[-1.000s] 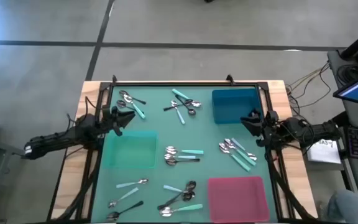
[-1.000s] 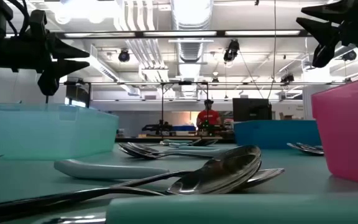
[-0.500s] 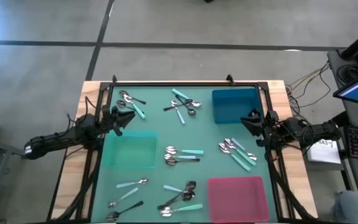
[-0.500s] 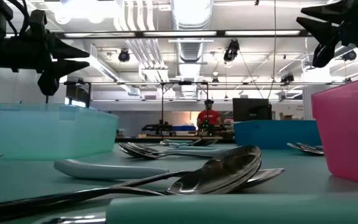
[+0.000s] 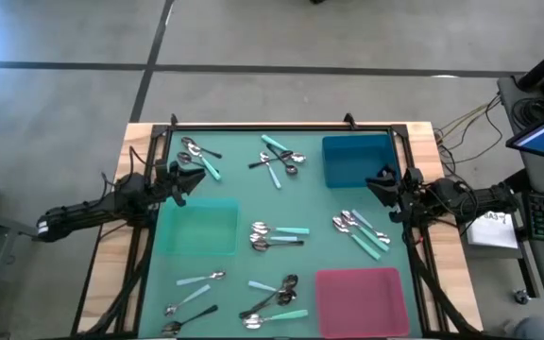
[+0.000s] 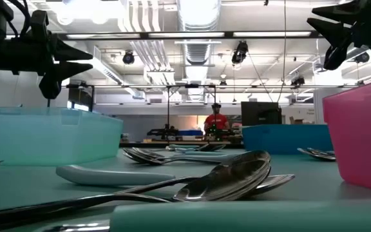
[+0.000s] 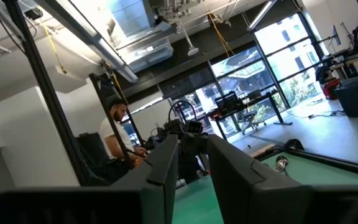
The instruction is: Sort silverware by color (type)
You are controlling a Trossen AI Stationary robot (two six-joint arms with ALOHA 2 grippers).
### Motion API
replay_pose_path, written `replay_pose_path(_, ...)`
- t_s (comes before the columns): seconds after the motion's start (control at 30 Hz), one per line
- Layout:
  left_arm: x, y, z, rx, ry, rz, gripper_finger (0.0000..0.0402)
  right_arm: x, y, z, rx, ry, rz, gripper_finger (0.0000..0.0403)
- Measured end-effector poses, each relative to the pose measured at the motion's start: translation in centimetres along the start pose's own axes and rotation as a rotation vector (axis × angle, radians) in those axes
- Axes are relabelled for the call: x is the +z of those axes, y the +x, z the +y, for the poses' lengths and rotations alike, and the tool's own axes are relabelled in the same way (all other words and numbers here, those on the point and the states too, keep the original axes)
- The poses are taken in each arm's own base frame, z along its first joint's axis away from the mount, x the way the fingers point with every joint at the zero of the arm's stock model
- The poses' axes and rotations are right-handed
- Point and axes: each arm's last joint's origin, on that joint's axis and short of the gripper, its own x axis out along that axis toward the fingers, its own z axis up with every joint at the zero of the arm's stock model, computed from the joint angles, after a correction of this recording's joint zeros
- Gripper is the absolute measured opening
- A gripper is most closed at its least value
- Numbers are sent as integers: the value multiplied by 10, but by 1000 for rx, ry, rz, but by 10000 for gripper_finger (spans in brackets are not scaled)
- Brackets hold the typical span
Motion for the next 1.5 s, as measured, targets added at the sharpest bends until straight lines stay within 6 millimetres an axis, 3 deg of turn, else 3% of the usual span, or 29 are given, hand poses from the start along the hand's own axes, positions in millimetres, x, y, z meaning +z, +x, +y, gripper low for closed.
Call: replay_pose_path(1.5,0,0,0,0,0,0,98,0,0,0,0,0,0,73)
